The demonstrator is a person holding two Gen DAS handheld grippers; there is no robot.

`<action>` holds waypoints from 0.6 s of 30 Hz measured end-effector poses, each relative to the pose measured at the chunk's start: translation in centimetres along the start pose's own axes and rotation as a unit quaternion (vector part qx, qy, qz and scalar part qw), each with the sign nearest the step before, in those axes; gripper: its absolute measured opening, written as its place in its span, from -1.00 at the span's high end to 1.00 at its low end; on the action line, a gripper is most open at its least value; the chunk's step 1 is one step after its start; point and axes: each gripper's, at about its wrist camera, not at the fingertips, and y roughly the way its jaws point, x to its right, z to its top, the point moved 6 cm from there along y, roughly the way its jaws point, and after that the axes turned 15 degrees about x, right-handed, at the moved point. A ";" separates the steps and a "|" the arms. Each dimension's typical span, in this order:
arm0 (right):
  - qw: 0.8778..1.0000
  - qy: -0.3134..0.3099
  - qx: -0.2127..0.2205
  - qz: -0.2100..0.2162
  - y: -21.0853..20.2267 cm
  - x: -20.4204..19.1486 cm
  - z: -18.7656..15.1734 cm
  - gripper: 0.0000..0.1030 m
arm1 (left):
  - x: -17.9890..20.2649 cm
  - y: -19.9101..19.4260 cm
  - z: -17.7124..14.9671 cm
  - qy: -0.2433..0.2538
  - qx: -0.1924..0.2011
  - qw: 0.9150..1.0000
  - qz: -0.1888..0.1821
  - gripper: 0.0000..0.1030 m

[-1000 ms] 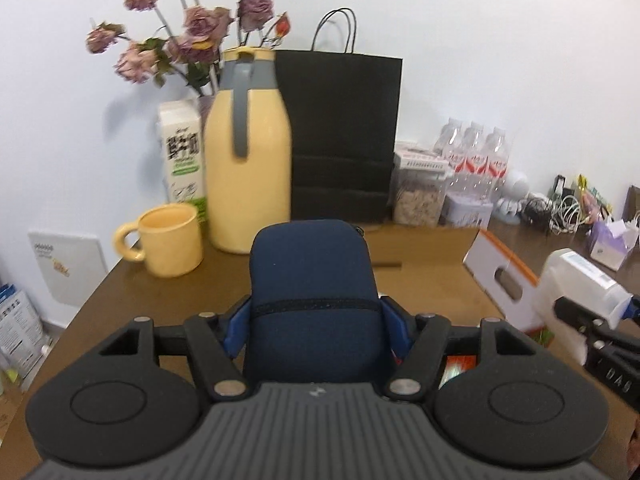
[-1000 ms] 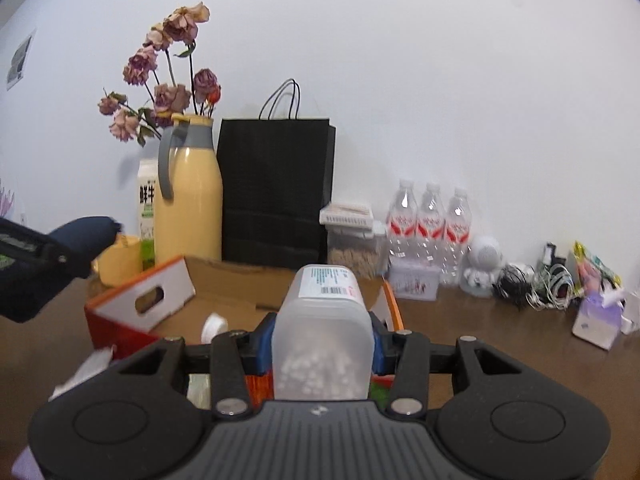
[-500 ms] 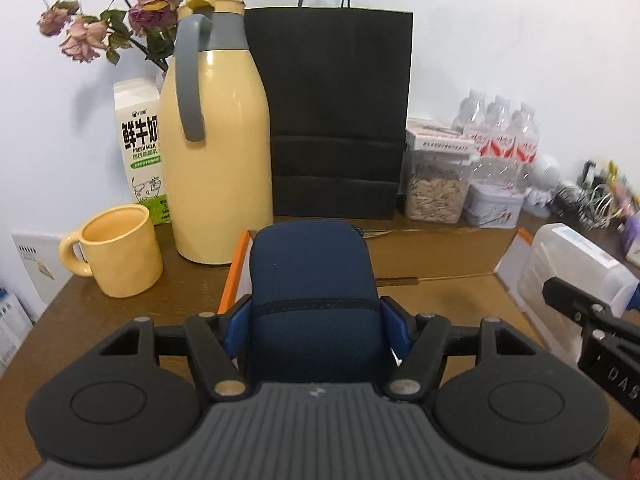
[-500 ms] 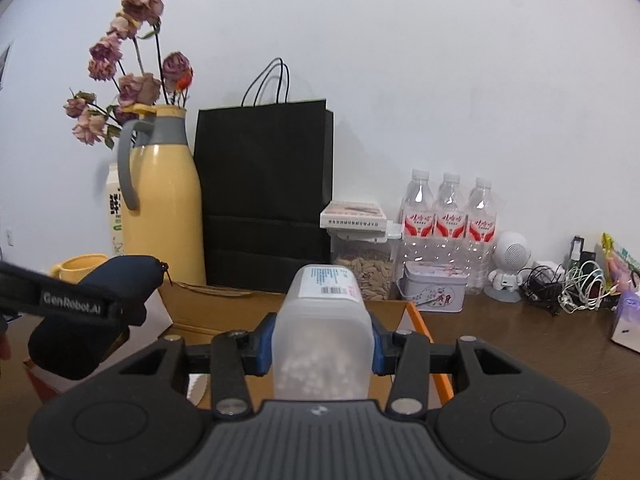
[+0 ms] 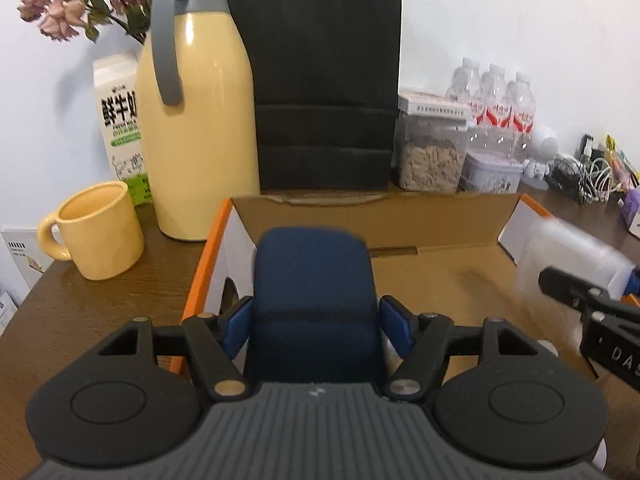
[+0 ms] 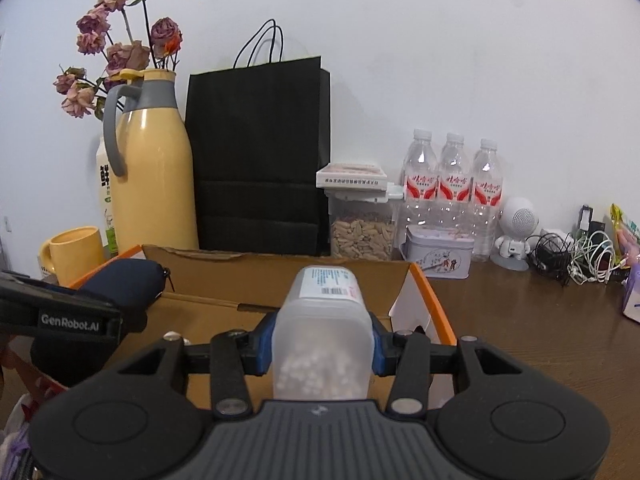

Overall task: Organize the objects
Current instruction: 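Lower both items into the box and open both grippers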

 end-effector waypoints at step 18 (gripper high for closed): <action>1.000 0.008 0.003 0.004 -1.0 0.2 0.5 -1.00 | 0.2 -1.8 1.7 -0.014 0.051 0.999 0.000 -1.00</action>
